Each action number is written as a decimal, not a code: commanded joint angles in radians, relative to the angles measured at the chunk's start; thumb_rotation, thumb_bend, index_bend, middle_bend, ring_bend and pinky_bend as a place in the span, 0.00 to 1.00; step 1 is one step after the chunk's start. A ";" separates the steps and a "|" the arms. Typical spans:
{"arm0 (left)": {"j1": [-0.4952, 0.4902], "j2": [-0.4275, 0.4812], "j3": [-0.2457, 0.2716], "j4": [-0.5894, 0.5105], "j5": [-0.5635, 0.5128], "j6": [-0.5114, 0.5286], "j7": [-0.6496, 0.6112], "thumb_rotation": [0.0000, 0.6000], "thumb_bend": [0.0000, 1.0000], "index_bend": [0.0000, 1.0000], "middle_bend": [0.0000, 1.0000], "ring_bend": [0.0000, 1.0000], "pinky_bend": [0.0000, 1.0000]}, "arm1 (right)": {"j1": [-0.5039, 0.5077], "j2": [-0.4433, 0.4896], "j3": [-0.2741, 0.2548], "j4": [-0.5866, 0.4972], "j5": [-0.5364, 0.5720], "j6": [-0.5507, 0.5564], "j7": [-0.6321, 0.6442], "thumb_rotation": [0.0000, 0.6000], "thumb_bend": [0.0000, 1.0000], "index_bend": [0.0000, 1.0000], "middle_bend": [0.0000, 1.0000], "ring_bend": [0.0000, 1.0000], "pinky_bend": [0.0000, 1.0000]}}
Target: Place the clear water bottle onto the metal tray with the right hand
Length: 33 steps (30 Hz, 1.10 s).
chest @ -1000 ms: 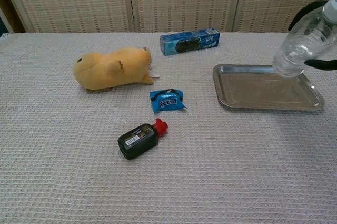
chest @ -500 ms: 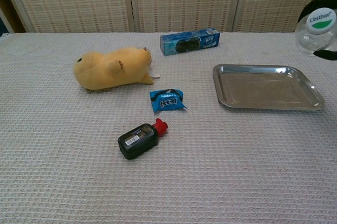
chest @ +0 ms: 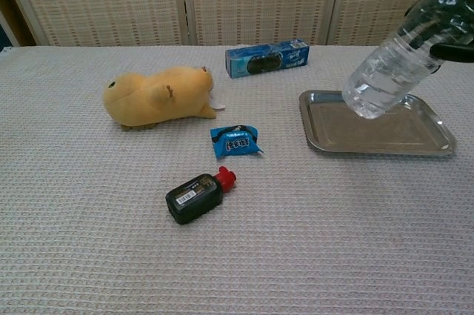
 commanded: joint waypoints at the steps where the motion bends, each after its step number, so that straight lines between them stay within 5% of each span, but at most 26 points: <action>1: 0.000 0.000 0.000 0.001 0.001 0.000 0.002 1.00 0.53 0.31 0.26 0.20 0.26 | -0.021 -0.007 0.035 -0.012 0.164 -0.044 -0.618 1.00 0.03 0.81 0.61 0.46 0.51; 6: 0.000 0.001 0.000 -0.001 -0.001 -0.001 0.001 1.00 0.53 0.31 0.27 0.20 0.26 | -0.053 -0.146 0.099 0.077 0.260 0.112 -1.171 1.00 0.03 0.81 0.61 0.46 0.51; 12: 0.000 0.001 0.001 -0.002 -0.001 -0.001 0.000 1.00 0.53 0.31 0.27 0.20 0.26 | -0.062 -0.262 0.109 0.208 0.198 0.252 -1.306 1.00 0.03 0.81 0.61 0.46 0.51; 19: 0.000 0.002 0.001 -0.002 -0.004 -0.003 -0.003 1.00 0.53 0.31 0.27 0.20 0.26 | -0.062 -0.229 0.057 0.163 0.109 0.221 -1.102 1.00 0.03 0.81 0.61 0.46 0.51; 22: 0.000 0.001 0.000 0.000 -0.004 -0.001 0.001 1.00 0.53 0.31 0.27 0.20 0.26 | -0.052 -0.217 0.021 0.162 0.052 0.203 -0.918 1.00 0.03 0.81 0.61 0.46 0.51; 26: -0.001 0.002 0.001 -0.001 -0.004 -0.004 -0.003 1.00 0.54 0.31 0.27 0.20 0.26 | -0.027 -0.119 -0.038 0.035 0.028 0.082 -0.470 1.00 0.03 0.81 0.61 0.46 0.51; 33: -0.002 0.001 0.001 0.000 -0.004 -0.004 -0.003 1.00 0.53 0.31 0.27 0.20 0.26 | -0.002 -0.052 -0.059 0.008 0.025 0.005 -0.220 1.00 0.03 0.81 0.61 0.46 0.51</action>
